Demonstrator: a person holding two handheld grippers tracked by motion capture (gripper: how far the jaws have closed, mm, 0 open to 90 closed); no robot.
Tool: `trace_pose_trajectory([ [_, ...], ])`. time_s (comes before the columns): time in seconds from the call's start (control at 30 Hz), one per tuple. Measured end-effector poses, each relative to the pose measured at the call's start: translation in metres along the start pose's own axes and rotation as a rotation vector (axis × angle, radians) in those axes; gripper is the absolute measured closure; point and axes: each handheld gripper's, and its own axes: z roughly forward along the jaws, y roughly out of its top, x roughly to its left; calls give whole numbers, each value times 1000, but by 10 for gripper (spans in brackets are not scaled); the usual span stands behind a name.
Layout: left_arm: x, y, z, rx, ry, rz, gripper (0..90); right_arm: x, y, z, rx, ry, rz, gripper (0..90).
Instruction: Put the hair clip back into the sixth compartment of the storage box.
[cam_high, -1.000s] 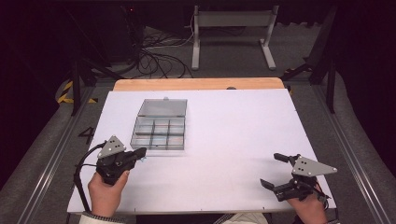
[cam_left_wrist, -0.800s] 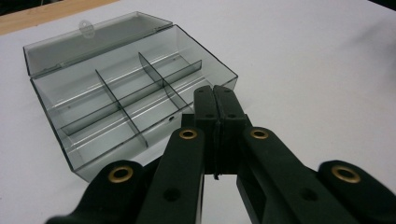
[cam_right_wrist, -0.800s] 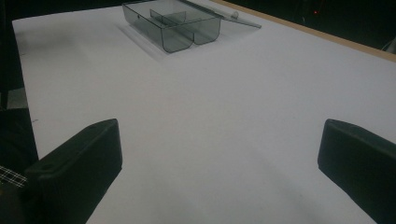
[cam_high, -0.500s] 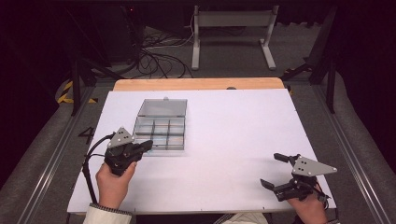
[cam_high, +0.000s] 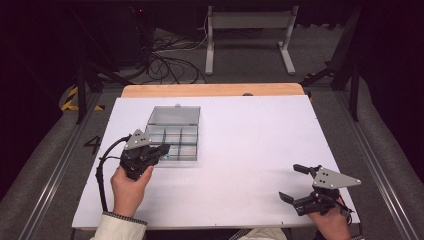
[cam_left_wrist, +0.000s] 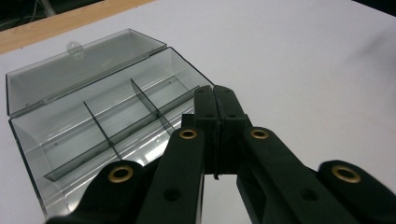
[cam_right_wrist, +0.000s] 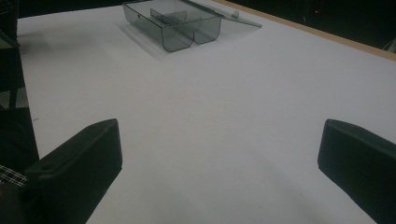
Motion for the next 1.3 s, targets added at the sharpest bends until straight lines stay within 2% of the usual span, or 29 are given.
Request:
trace_pose_trajectory([
  [0.37, 1, 8, 11, -9, -4, 1, 895, 0, 0, 0, 1, 1, -2, 7],
  [0.53, 3, 12, 18, 2, 4, 18, 895, 0, 0, 0, 1, 1, -2, 7],
  [0.63, 3, 14, 21, -2, -6, 4, 895, -1, 0, 0, 1, 1, -1, 7],
  [0.7, 4, 16, 24, 2, 0, 14, 895, -1, 0, 0, 2, 2, -1, 7],
  [0.9, 3, 19, 30, 1, -5, 2, 895, -1, 0, 0, 0, 4, 0, 7],
  [1.0, 3, 20, 34, 9, 2, 13, 895, 0, 0, 0, 2, 3, -2, 7],
  [1.3, 3, 25, 45, 16, -6, 5, 894, -1, 0, 0, 3, 5, -1, 7],
])
